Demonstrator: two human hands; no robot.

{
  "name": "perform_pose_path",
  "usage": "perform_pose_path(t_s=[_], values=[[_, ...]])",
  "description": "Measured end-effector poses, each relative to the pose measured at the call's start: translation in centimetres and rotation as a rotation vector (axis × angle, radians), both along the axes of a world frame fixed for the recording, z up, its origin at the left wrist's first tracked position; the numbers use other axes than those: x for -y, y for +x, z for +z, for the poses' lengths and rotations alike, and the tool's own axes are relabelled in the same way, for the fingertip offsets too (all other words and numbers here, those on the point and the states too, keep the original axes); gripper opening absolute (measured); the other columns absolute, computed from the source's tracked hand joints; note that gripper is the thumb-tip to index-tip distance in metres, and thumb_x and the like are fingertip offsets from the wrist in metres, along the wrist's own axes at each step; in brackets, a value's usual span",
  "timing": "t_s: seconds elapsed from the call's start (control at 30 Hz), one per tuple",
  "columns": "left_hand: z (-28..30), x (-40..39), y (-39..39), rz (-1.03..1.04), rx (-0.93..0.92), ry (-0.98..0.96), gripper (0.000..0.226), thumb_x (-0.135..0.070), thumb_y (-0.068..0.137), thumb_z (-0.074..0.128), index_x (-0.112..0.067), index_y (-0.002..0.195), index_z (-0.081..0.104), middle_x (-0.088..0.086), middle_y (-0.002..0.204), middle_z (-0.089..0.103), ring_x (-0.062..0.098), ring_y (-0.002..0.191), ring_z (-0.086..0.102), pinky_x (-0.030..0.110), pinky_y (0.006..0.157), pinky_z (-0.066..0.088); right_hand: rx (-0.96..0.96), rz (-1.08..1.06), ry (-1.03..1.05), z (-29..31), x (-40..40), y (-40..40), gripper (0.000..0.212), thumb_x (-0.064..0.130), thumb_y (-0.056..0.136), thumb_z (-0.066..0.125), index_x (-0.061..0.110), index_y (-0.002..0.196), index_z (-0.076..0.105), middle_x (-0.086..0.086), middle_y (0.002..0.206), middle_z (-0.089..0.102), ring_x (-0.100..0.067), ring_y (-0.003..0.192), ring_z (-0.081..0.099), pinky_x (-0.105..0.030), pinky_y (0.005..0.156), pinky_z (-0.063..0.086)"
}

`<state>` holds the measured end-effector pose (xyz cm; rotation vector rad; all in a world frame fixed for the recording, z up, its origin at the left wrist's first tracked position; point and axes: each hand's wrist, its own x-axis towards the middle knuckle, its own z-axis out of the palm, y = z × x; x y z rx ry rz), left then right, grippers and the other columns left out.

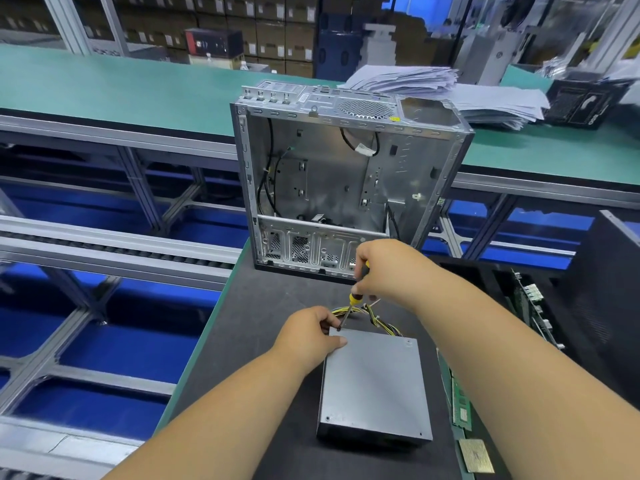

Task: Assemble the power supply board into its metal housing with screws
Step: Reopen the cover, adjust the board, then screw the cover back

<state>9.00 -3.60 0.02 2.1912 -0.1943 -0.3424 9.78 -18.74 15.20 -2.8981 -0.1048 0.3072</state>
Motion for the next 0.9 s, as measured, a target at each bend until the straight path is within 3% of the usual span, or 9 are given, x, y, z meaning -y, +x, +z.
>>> perform_pose_path(t_s=[0.1, 0.17, 0.27, 0.43, 0.5, 0.57, 0.63, 0.7, 0.9], values=[[0.0, 0.1, -0.3, 0.003, 0.014, 0.006, 0.022, -0.028, 0.075, 0.082, -0.029, 0.089, 0.066, -0.006, 0.081, 0.06, 0.011, 0.077, 0.058, 0.031, 0.077, 0.054, 0.033, -0.009, -0.256, 0.1, -1.0, 0.8, 0.033, 0.045, 0.087, 0.065, 0.017, 0.075, 0.055, 0.0, 0.072, 0.062, -0.024, 0.072, 0.062, -0.03, 0.055, 0.046], [0.0, 0.2, -0.3, 0.003, 0.019, 0.008, 0.022, -0.028, 0.075, 0.082, -0.028, 0.09, 0.066, -0.006, 0.08, 0.059, 0.011, 0.075, 0.057, 0.032, 0.077, 0.054, 0.142, -0.006, -0.37, -0.4, -1.5, 1.1, 0.032, 0.041, 0.091, 0.057, 0.018, 0.072, 0.05, 0.001, 0.07, 0.051, -0.023, 0.067, 0.051, -0.025, 0.048, 0.033], [0.1, 0.3, -0.3, -0.001, 0.018, 0.017, 0.022, -0.029, 0.075, 0.081, -0.026, 0.092, 0.066, -0.006, 0.08, 0.059, 0.011, 0.073, 0.056, 0.031, 0.075, 0.053, 0.223, 0.01, -0.398, -1.0, -1.7, 1.0, 0.025, 0.039, 0.095, 0.048, 0.019, 0.081, 0.056, 0.003, 0.07, 0.045, -0.023, 0.069, 0.049, -0.024, 0.047, 0.026], [0.1, 0.2, -0.3, 0.002, 0.013, 0.014, 0.022, -0.029, 0.076, 0.081, -0.025, 0.093, 0.067, -0.004, 0.081, 0.059, 0.013, 0.073, 0.057, 0.033, 0.075, 0.054, 0.203, 0.07, -0.153, -1.1, -1.0, 0.6, 0.016, 0.029, 0.089, 0.049, 0.018, 0.096, 0.04, 0.002, 0.086, 0.045, -0.022, 0.075, 0.048, -0.033, 0.058, 0.031], [0.2, 0.2, -0.3, 0.003, 0.01, 0.016, 0.023, -0.03, 0.077, 0.081, -0.025, 0.093, 0.066, -0.004, 0.082, 0.06, 0.013, 0.073, 0.057, 0.031, 0.073, 0.053, 0.109, 0.135, 0.063, -0.8, -0.7, 0.5, 0.016, 0.018, 0.086, 0.054, 0.02, 0.099, 0.045, 0.004, 0.087, 0.047, -0.016, 0.071, 0.047, -0.032, 0.056, 0.031], [0.3, 0.2, -0.3, -0.006, 0.011, 0.034, 0.022, -0.03, 0.078, 0.08, -0.025, 0.092, 0.065, -0.005, 0.081, 0.059, 0.012, 0.072, 0.055, 0.027, 0.068, 0.049, 0.079, 0.208, 0.121, -0.6, -0.7, 0.4, 0.016, 0.016, 0.087, 0.061, 0.023, 0.097, 0.05, 0.007, 0.087, 0.05, -0.016, 0.076, 0.049, -0.03, 0.06, 0.037], [0.4, 0.2, -0.2, -0.017, 0.015, 0.047, 0.021, -0.03, 0.078, 0.08, -0.026, 0.09, 0.064, -0.006, 0.08, 0.057, 0.011, 0.071, 0.053, 0.024, 0.063, 0.044, 0.117, 0.236, 0.041, -0.6, -0.8, 0.4, 0.015, 0.027, 0.088, 0.067, 0.023, 0.092, 0.054, 0.006, 0.09, 0.054, -0.018, 0.084, 0.052, -0.032, 0.067, 0.042], [0.4, 0.2, -0.2, -0.018, 0.019, 0.047, 0.021, -0.03, 0.078, 0.08, -0.026, 0.09, 0.063, -0.006, 0.079, 0.056, 0.011, 0.071, 0.052, 0.023, 0.062, 0.042, 0.142, 0.206, -0.061, -0.7, -1.0, 0.6, 0.018, 0.035, 0.087, 0.067, 0.023, 0.088, 0.055, 0.005, 0.083, 0.055, -0.018, 0.08, 0.051, -0.031, 0.061, 0.04], [0.4, 0.4, -0.4, -0.005, 0.02, 0.024, 0.02, -0.026, 0.08, 0.079, -0.023, 0.093, 0.065, -0.008, 0.078, 0.054, 0.012, 0.073, 0.053, 0.024, 0.066, 0.044, 0.243, 0.073, -0.372, -1.2, -1.5, 0.9, 0.025, 0.036, 0.096, 0.046, 0.019, 0.079, 0.051, 0.002, 0.065, 0.044, -0.022, 0.064, 0.047, -0.026, 0.047, 0.03]])
